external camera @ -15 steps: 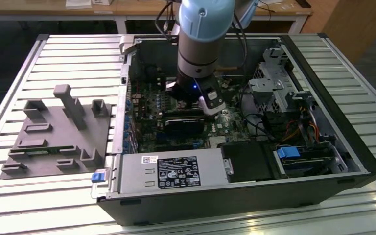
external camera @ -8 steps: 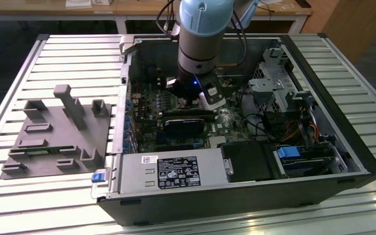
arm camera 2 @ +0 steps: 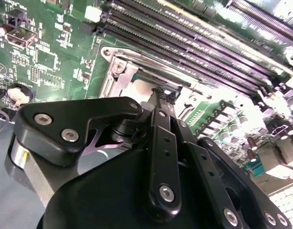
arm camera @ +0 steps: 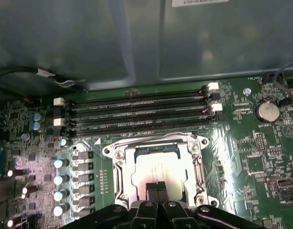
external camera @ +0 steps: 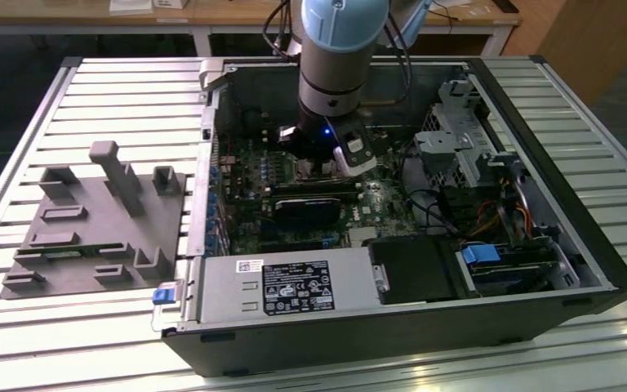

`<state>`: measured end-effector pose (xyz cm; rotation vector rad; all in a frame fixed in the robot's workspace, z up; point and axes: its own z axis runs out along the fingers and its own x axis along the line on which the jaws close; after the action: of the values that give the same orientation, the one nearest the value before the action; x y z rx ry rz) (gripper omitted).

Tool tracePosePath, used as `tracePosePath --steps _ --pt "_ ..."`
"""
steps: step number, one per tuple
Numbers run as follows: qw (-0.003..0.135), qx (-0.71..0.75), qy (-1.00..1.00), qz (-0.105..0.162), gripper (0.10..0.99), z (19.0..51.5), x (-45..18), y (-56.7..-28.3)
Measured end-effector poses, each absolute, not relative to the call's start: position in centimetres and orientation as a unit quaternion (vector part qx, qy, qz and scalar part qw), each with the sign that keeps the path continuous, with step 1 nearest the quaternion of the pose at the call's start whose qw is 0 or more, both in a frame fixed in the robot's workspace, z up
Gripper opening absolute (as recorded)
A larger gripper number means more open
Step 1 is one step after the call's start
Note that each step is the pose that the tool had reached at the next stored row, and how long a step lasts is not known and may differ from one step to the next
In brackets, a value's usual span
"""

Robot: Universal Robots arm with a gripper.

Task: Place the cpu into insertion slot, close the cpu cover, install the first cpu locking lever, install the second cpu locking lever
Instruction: 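Install the second cpu locking lever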

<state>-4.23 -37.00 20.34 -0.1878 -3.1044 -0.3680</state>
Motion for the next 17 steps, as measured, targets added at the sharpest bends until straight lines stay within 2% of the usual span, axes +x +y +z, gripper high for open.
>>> tracePosePath --steps 17 --pt "0.004 -0.060 -0.992 -0.110 0.102 21.5 -4.0 -35.9"
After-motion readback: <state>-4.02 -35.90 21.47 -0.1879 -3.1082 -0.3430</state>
